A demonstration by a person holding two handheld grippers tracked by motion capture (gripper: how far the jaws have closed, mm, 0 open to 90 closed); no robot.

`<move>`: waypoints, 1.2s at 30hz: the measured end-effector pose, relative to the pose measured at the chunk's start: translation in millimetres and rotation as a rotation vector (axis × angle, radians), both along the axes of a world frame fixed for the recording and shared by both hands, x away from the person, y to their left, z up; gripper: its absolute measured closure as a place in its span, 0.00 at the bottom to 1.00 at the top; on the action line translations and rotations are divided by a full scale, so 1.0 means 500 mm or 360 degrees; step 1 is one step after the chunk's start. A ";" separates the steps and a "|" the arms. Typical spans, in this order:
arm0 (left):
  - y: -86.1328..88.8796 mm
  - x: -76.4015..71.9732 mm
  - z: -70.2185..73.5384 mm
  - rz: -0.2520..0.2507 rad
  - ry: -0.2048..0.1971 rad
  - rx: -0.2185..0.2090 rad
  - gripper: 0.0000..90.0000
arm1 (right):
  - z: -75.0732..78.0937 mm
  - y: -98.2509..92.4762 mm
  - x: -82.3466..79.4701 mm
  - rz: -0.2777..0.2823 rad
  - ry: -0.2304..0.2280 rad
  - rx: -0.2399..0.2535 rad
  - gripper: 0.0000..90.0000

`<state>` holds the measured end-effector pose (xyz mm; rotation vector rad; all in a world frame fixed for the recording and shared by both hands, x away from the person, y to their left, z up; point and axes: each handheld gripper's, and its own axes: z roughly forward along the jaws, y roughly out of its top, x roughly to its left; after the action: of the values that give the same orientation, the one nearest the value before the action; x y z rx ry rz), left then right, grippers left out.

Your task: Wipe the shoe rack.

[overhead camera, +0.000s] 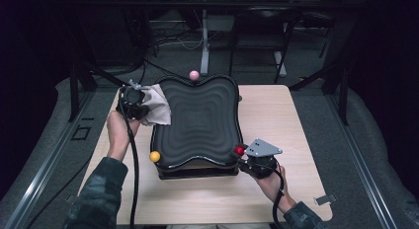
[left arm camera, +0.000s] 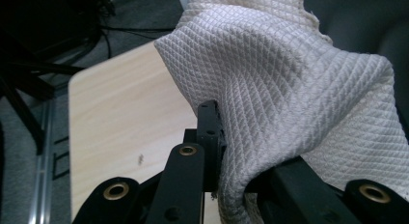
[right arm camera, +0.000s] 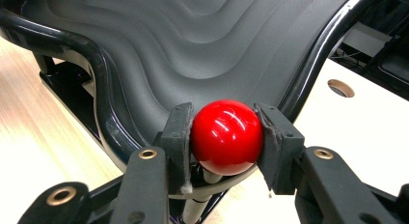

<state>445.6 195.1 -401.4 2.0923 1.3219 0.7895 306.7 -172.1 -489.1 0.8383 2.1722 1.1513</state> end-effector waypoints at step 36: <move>-0.179 0.118 0.098 -0.0294 -0.0047 -0.0013 0.92 | -0.001 0.001 -0.002 -0.0001 -0.0018 -0.0018 0.66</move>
<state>504.5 105.4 -352.2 2.1506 1.0954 0.7312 305.8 -171.5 -489.6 0.8256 2.1668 1.1396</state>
